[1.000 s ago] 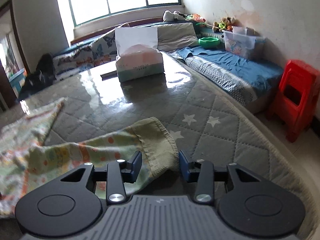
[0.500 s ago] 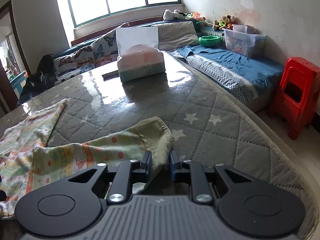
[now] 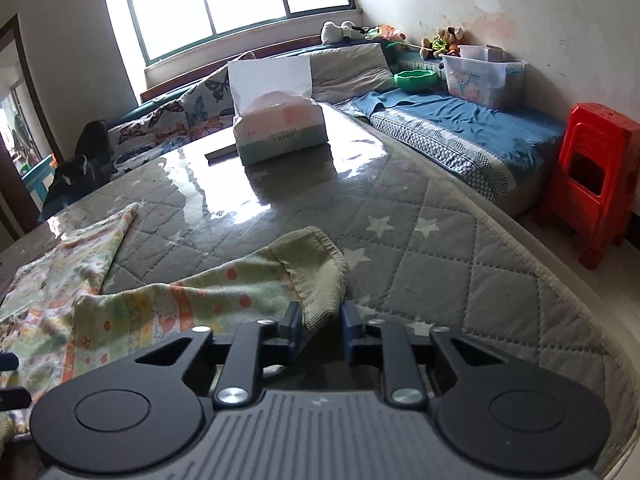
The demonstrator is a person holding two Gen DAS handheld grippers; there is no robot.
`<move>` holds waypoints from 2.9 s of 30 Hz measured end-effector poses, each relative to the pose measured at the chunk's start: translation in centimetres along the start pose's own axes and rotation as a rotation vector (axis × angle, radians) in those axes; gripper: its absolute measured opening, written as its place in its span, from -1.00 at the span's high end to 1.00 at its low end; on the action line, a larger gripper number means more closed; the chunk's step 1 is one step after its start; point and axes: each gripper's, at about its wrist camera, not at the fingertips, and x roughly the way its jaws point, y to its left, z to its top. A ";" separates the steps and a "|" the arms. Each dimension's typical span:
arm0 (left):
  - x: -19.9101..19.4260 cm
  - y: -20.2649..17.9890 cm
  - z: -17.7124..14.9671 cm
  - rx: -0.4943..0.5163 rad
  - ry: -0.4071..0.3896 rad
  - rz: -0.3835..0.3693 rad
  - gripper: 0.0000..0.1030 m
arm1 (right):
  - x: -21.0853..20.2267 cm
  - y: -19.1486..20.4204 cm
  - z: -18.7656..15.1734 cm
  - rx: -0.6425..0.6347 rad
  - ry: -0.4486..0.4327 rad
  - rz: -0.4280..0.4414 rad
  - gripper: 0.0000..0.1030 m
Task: Fold clothes
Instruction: 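Lift the held side with the right tool and fold it over the shirt back, then move the left tool to the opposite sleeve and close on its corduroy cuff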
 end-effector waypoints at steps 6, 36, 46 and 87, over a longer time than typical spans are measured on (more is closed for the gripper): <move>0.6 -0.4 -0.1 0.017 0.015 0.000 -0.52 | -1.5 0.3 0.8 0.014 -0.046 0.017 0.81; -10.1 10.7 -6.2 -0.220 -0.130 0.225 -0.56 | -5.8 28.1 3.6 -0.474 -0.103 0.511 0.84; -12.8 14.4 -9.4 -0.337 -0.137 0.312 -0.56 | -3.0 35.6 -3.6 -0.623 0.090 0.603 0.77; -4.2 9.0 -2.4 -0.165 -0.106 0.114 0.43 | 4.1 24.4 -2.0 -0.550 0.190 0.374 0.51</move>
